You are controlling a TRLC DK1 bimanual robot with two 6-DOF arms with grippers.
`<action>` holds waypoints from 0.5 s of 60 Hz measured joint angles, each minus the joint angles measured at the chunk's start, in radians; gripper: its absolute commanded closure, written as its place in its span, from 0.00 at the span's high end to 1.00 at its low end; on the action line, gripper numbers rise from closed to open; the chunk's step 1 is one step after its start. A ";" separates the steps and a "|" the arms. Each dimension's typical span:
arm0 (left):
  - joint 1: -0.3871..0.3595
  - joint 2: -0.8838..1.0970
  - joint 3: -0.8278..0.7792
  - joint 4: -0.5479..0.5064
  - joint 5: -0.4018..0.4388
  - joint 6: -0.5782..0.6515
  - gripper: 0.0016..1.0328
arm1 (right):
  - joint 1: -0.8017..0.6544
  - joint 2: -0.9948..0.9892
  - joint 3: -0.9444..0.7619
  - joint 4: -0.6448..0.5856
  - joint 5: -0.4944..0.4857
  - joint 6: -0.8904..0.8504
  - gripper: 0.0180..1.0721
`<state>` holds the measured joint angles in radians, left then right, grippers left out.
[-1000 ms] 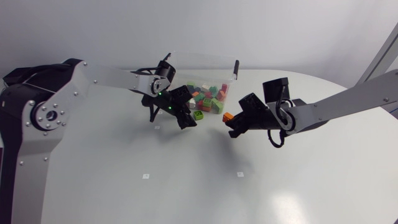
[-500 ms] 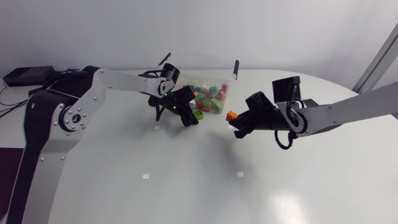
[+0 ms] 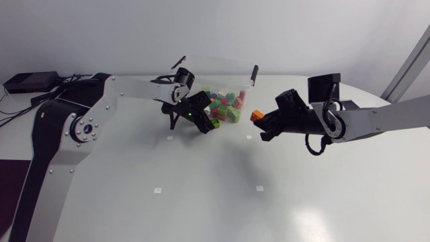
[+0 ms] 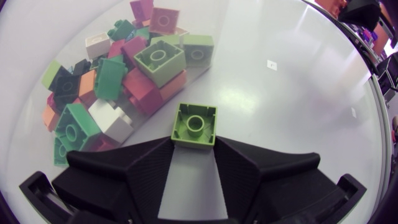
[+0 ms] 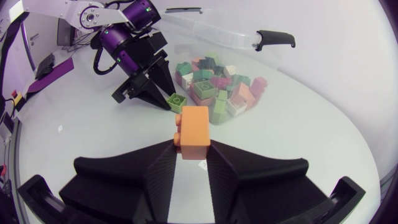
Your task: Place the duplo bricks in the container
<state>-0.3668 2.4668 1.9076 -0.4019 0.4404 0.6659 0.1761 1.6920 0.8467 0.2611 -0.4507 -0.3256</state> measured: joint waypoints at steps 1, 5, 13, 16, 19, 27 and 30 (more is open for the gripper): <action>0.000 0.000 0.000 0.000 0.004 -0.001 0.29 | 0.000 -0.003 0.000 0.000 -0.002 0.000 0.27; 0.000 0.000 -0.008 0.004 0.019 -0.004 0.29 | -0.002 -0.010 0.000 0.000 -0.002 0.004 0.27; 0.003 -0.031 -0.066 0.021 0.047 -0.004 0.28 | -0.002 -0.016 0.011 -0.002 -0.002 0.030 0.27; 0.006 -0.050 -0.096 0.018 0.053 -0.003 0.28 | -0.002 -0.018 0.021 -0.002 -0.002 0.039 0.27; 0.011 -0.068 -0.125 0.018 0.054 -0.003 0.28 | -0.002 -0.018 0.038 -0.002 -0.002 0.055 0.27; 0.034 -0.122 -0.202 0.018 0.064 0.004 0.28 | -0.001 -0.019 0.109 -0.003 0.006 0.096 0.27; 0.042 -0.142 -0.224 0.018 0.071 0.008 0.28 | 0.000 -0.019 0.134 -0.003 0.010 0.107 0.27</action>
<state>-0.3252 2.3249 1.6833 -0.3840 0.5114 0.6743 0.1757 1.6733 0.9802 0.2585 -0.4412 -0.2184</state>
